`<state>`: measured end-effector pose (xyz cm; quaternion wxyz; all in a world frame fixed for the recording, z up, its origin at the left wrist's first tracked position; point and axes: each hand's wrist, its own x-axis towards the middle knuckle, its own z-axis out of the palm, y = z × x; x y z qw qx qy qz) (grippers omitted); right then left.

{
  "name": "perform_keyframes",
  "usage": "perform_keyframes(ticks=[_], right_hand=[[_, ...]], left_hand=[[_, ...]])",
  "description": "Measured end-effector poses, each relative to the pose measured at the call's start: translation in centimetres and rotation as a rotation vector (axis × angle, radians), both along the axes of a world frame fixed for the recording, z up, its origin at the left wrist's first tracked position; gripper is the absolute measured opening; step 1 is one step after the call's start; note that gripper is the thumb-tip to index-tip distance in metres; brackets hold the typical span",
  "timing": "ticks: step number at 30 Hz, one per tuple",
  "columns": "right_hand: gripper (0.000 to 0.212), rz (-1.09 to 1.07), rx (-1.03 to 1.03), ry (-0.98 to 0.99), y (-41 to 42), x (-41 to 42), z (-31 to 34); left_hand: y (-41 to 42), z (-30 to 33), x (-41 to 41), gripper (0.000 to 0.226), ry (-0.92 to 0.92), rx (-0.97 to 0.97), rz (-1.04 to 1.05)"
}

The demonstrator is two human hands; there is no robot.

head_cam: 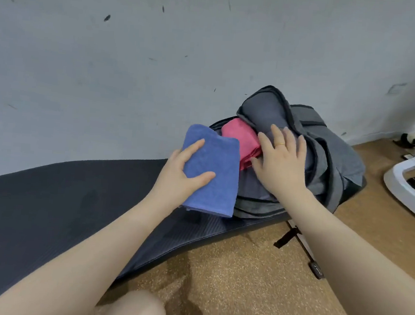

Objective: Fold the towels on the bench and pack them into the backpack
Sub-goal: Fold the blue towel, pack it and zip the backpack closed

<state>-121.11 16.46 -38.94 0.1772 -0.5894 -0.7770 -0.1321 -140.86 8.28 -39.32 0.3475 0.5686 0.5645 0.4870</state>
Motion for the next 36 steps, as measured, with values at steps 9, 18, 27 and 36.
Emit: perform_keyframes(ticks=[9,18,27,36], right_hand=[[0.063,-0.214,-0.148,-0.274,3.7,0.6,0.4],[0.062,-0.24,-0.052,-0.328,5.0,2.7,3.2],[0.049,-0.279,-0.071,-0.143,5.2,4.8,4.0],[0.043,-0.173,-0.039,-0.058,4.3,6.2,2.7]], left_hand=[[8.7,-1.7,3.0,0.072,-0.36,-0.095,-0.11],[13.7,-4.5,6.3,0.092,1.012,0.298,0.033],[16.0,-6.7,9.3,0.06,1.186,0.589,-0.298],[15.4,-6.3,13.0,0.059,1.111,0.426,-0.17]])
